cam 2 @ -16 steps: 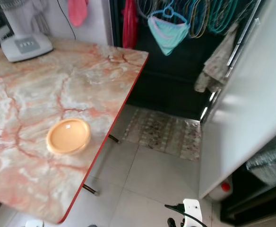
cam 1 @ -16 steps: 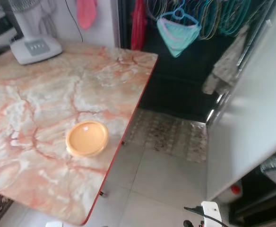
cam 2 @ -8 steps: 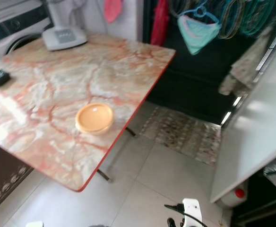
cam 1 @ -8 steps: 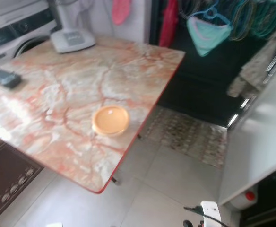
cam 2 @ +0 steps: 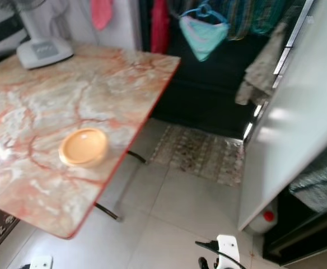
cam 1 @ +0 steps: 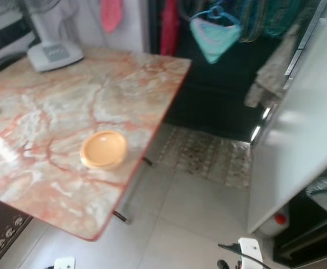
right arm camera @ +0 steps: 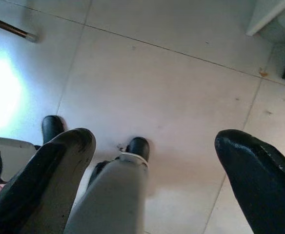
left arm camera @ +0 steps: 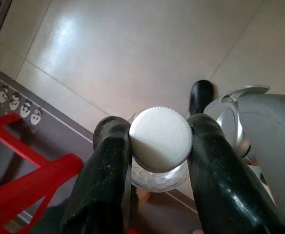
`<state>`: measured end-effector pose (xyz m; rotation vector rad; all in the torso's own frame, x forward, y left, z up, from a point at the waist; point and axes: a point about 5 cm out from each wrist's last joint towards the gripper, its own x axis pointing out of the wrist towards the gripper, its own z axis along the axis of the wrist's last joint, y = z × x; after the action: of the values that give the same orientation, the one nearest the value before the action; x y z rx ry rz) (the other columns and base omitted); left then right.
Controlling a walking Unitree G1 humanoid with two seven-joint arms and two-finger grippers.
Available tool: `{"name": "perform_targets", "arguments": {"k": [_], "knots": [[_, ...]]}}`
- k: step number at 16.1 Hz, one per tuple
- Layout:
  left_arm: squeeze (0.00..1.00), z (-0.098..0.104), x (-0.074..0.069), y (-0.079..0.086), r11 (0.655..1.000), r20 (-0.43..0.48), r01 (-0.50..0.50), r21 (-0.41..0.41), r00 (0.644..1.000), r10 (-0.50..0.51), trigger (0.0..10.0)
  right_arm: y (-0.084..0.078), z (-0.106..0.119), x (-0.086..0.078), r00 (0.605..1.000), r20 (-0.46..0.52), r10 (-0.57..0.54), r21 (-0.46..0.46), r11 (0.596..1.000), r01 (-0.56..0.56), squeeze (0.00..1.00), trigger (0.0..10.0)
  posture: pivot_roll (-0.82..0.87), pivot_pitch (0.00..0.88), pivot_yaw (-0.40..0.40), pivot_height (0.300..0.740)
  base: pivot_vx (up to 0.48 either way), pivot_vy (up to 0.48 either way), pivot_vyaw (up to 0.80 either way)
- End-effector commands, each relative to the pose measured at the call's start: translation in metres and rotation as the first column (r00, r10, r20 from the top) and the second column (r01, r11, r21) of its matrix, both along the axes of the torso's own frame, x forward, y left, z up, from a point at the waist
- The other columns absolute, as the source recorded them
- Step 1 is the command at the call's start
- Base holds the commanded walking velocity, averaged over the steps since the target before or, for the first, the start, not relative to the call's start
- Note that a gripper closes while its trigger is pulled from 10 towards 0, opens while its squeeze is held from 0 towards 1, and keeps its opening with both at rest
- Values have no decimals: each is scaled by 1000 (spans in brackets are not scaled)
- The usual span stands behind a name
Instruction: Restocking fridge
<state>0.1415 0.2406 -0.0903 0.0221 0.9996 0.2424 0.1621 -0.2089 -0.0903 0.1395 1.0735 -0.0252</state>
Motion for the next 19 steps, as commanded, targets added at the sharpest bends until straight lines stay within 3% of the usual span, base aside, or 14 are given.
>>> {"name": "perform_targets", "arguments": {"k": [1,4,19], "knots": [[0,-2,-7,1,1000,-35,19,8,999,-19,10000,2,-1,-1,1000,-10,-3,7,1000,3,0,10000,154,68,11,740,0,-360,-456],[0,-3,-8,1,1000,-37,8,5,999,-8,10000,2,-1,-1,1000,-15,11,3,1000,-11,0,10000,159,73,6,740,0,-370,-731],[0,-4,-9,-1,1000,-36,-9,-6,999,9,10000,2,-1,-1,999,-28,16,2,1000,-16,0,10000,150,73,4,740,0,0,-691]]}}
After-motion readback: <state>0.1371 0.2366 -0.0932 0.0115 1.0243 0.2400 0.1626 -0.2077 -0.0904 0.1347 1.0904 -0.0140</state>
